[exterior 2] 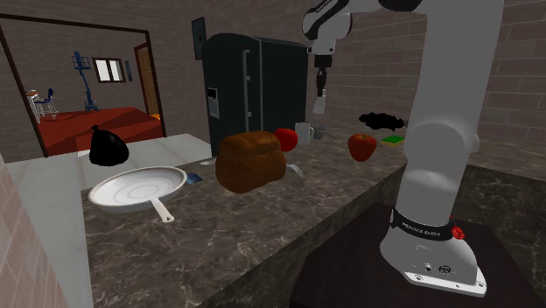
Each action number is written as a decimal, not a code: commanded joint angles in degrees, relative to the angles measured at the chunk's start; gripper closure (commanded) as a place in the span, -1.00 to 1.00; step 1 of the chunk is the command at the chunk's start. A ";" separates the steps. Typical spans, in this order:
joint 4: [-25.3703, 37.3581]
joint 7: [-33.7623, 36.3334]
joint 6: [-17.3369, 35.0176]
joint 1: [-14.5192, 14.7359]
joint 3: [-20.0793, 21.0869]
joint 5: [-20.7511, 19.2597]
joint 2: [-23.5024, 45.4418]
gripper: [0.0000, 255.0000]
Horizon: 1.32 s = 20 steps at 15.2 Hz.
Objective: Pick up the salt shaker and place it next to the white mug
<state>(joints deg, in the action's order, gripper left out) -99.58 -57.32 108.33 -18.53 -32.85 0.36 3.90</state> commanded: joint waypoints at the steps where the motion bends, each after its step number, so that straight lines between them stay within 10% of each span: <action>1: -0.88 -0.35 1.40 -0.16 -0.07 0.36 0.57 1.00; 20: -12.06 -1.58 15.39 -0.53 0.14 2.59 3.92 1.00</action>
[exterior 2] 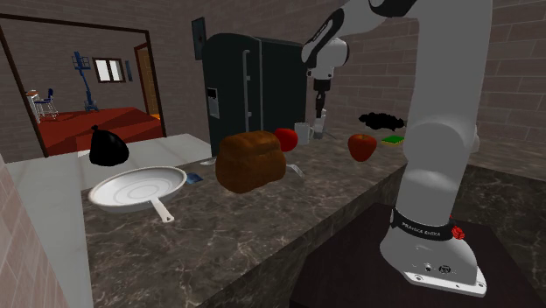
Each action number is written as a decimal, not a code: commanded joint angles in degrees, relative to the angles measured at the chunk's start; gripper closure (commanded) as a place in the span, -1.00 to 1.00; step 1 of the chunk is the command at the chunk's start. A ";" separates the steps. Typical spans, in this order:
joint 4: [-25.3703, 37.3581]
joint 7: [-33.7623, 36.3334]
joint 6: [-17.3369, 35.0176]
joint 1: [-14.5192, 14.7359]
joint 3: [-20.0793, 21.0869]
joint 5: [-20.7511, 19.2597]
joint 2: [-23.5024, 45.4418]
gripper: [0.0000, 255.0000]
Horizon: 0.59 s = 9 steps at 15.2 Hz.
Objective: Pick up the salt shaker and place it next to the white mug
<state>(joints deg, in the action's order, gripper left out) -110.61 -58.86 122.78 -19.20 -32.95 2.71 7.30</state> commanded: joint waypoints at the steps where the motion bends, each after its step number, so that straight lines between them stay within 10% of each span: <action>1: -1.49 -0.17 1.64 0.11 0.26 0.46 0.83 1.00; 9: -4.64 -1.49 7.23 -0.39 0.71 2.61 3.73 1.00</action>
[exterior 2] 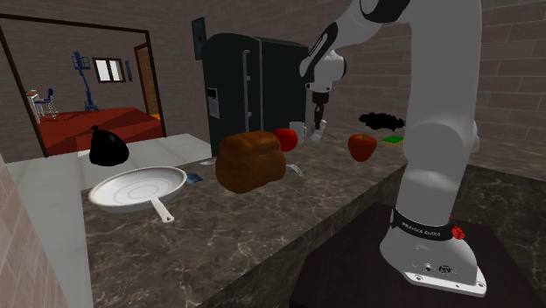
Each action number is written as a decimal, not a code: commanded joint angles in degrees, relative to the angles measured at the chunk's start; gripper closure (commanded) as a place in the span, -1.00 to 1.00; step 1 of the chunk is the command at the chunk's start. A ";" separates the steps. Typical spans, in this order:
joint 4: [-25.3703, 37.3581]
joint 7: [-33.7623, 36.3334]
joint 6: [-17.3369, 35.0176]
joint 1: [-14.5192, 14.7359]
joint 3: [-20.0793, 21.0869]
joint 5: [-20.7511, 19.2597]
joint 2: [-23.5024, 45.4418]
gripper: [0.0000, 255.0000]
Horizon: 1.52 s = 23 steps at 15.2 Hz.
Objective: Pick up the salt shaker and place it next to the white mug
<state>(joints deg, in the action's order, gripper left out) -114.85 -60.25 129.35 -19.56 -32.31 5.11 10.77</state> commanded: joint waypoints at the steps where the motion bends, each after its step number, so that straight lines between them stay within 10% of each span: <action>1: -0.83 -0.36 1.53 -0.13 0.18 0.62 0.79 1.00; 9: -0.83 -0.36 1.53 -0.13 0.18 0.62 0.79 1.00; 10: -0.83 -0.36 1.53 -0.13 0.18 0.62 0.79 -1.00; 23: 1.76 1.80 -4.77 0.88 -0.46 -2.59 -3.62 -1.00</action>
<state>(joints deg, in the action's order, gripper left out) -113.12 -58.46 124.69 -18.68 -32.76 2.58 7.22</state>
